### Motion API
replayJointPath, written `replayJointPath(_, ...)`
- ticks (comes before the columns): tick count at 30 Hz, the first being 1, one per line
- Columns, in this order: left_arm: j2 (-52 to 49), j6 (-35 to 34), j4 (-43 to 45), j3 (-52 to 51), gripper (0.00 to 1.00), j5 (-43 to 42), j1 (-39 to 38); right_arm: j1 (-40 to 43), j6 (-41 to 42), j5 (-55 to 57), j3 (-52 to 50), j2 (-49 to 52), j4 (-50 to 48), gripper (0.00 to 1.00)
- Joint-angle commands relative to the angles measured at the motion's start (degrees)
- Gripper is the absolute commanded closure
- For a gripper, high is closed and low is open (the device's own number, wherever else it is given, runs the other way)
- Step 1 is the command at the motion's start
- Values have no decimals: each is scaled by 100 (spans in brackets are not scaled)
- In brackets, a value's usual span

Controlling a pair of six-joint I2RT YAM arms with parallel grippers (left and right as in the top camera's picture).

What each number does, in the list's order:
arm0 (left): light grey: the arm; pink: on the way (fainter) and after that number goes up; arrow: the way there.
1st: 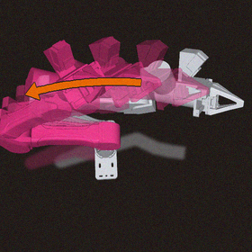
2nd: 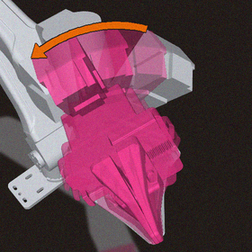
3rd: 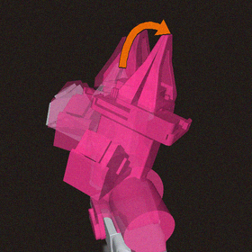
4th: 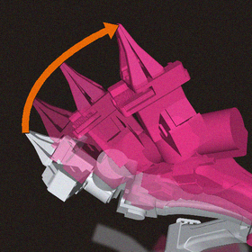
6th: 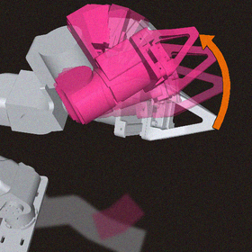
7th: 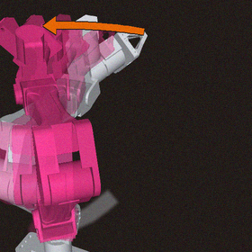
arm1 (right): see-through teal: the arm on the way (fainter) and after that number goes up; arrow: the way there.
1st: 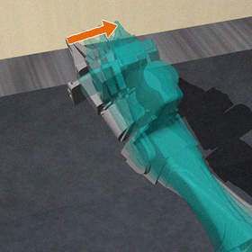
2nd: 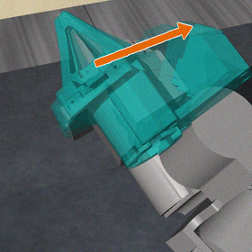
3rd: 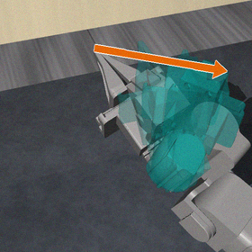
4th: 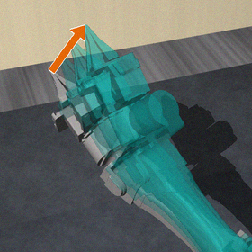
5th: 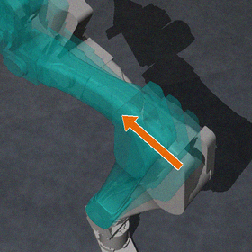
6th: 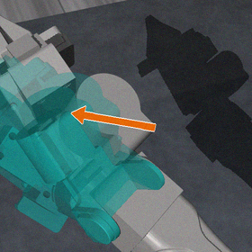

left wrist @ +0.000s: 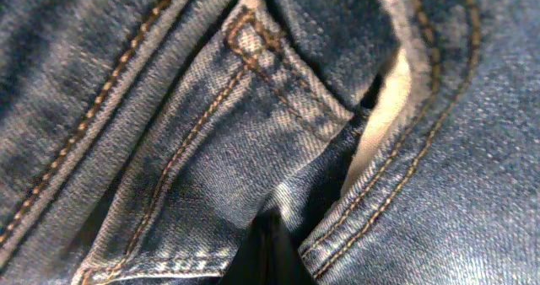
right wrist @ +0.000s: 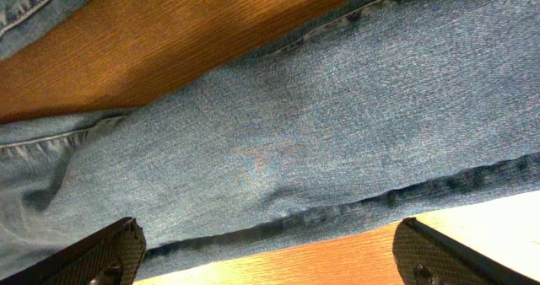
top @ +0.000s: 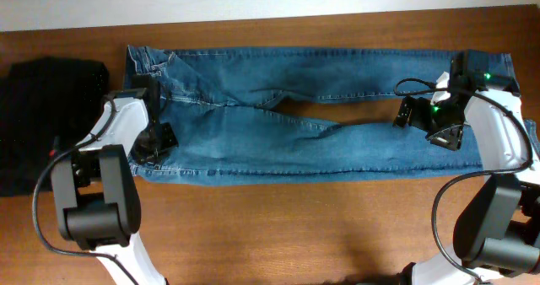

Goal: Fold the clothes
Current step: 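Move the left gripper down to the front waist pocket and press it flat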

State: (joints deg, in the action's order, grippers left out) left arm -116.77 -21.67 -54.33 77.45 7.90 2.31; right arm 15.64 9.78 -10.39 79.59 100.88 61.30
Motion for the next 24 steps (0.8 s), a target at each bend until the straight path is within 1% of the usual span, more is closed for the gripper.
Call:
replayJointPath(1, -385, -317, -109, -787, 100, 114, 46, -24, -55, 70, -31, 0, 2, 1)
replayJointPath(7, -385, -317, -57, -1211, 100, 114, 46, -24, -55, 70, -31, 0, 2, 2)
replayJointPath(16, -260, -315, -269, -1279, 100, 50, 11, -24, -55, 72, -31, 0, 2, 1)
replayJointPath(19, 195, -315, -459, -1058, 100, 52, 9, -24, -52, 70, -31, 0, 2, 2)
replayJointPath(24, 1377, -310, -625, -345, 100, 26, 7, -24, -55, 72, -31, 0, 2, 1)
